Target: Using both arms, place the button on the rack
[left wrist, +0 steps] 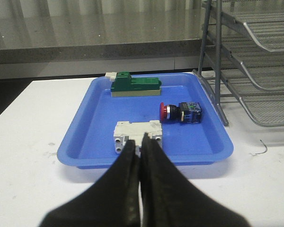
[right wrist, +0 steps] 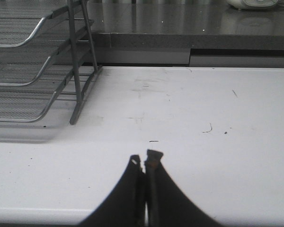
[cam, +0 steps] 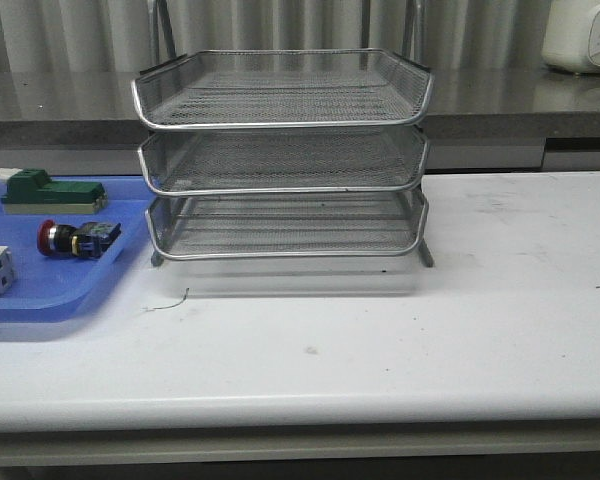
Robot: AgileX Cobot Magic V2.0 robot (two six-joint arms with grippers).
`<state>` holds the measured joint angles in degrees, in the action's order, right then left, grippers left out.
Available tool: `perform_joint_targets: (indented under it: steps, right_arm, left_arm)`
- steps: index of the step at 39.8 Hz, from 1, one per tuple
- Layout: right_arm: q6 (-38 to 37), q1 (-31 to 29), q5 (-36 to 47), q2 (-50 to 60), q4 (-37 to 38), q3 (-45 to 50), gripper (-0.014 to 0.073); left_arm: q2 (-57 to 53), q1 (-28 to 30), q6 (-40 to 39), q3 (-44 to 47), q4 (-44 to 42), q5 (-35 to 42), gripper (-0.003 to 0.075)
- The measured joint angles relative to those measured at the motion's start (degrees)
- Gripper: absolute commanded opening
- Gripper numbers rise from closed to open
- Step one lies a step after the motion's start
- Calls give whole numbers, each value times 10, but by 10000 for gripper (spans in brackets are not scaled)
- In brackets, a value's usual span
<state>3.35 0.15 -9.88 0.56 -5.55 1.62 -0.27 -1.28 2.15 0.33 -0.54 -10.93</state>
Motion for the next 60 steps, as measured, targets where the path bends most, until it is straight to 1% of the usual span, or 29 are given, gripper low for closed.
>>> perform_joint_targets:
  steps: [46,52,57,60]
  right_arm:
    - [0,0,0,0,0,0,-60]
    - [0,0,5,0,0,0,-60]
    - [0,0,26,0,0,0,-60]
    - [0,0,22,0,0,-7,-60]
  left_arm:
    - [0,0,0,0,0,5,-19]
    - [0,0,0,0,0,36,-19]
    - [0,0,0,0,0,101,-19]
    - [0,0,0,-1,0,131,-19]
